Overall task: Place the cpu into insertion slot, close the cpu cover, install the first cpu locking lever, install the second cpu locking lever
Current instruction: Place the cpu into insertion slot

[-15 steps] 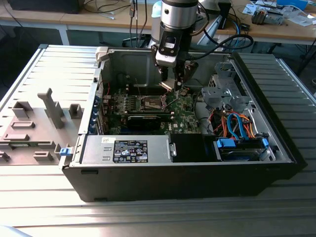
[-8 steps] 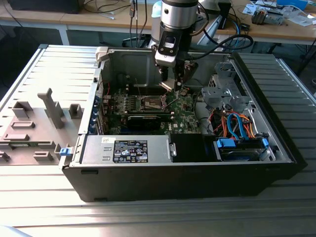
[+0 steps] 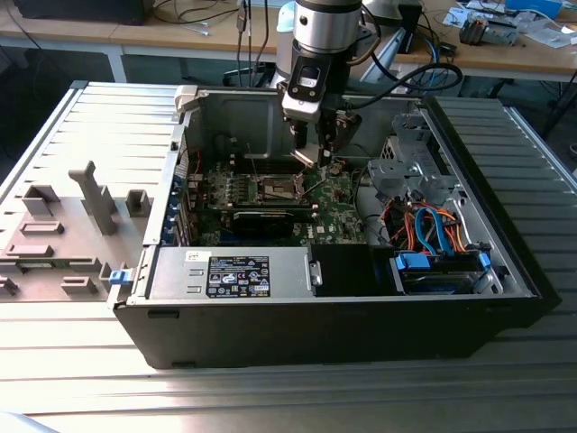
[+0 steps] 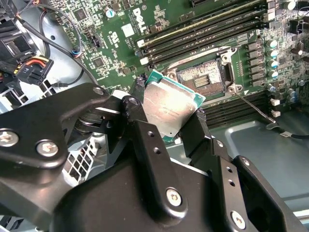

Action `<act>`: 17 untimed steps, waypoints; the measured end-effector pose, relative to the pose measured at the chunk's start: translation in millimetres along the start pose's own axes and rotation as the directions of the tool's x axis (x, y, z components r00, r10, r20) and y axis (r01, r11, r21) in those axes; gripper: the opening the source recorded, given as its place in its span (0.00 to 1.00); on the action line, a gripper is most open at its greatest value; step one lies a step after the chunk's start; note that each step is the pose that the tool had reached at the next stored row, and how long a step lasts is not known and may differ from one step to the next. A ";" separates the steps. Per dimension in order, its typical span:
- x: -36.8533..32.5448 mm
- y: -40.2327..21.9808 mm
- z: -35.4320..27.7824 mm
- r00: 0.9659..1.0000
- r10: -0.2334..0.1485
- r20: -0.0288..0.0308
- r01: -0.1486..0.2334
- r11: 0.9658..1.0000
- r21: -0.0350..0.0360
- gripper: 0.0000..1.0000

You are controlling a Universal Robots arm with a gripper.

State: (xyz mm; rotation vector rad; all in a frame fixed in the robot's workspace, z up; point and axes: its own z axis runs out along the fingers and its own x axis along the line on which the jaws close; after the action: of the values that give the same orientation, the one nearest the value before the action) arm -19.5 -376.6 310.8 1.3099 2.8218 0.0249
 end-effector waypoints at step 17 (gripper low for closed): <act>0.0 0.0 0.0 1.000 0.025 0.007 -0.025 1.000 0.006 0.54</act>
State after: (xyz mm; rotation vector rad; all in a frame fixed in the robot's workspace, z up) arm -19.5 -376.6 310.7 1.3436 2.8018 0.0119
